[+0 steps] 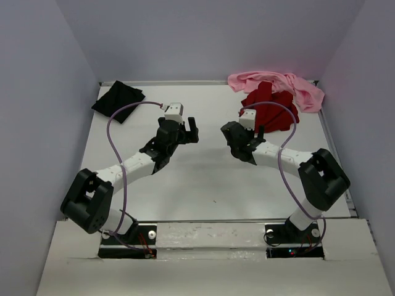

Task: Fold and stack the t-shirts
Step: Grab the tshirt from the pile

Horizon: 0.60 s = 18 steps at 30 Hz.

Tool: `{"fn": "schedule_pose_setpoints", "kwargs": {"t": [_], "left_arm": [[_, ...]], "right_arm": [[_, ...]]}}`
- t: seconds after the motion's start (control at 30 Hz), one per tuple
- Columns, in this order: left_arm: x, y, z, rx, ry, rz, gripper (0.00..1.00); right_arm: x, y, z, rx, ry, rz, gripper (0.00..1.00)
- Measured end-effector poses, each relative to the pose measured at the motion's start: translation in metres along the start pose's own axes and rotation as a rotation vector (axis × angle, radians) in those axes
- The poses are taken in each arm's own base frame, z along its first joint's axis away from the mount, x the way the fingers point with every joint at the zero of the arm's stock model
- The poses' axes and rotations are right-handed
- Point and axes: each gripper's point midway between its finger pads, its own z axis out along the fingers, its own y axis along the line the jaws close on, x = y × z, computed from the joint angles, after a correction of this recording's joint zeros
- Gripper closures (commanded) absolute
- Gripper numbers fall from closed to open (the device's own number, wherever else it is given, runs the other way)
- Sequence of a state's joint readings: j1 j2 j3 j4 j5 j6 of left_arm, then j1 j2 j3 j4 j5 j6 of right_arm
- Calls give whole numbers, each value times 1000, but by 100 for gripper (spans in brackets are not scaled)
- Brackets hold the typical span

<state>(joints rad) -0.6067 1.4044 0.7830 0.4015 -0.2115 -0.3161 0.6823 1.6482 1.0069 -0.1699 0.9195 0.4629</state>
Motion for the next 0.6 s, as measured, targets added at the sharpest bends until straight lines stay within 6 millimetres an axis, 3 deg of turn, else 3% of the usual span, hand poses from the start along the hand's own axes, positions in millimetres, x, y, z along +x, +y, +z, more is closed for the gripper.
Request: {"fn": "schedule_pose_setpoints", "kwargs": {"t": [0.2,0.3,0.37,0.5,0.6], "left_arm": [[2,0,-1,10,-5,-2,1],[0,2,-5,8,-11,-5,1],[-5,3,-7,4,-25,-10,1],[-20,4,-11,-22,-45,-14,1],[-35,2,-11,-36,-63,-23,1]], "right_arm": [[0,-3,-15,-115,-28,37,1],[-17,-11,-23,-123,-77,46,0],[-25,-12,-24,-118,-101,50,6],[-38,-9,-11,-89,-63,36,10],[-54,-12,10,-86,-20,83,0]]}}
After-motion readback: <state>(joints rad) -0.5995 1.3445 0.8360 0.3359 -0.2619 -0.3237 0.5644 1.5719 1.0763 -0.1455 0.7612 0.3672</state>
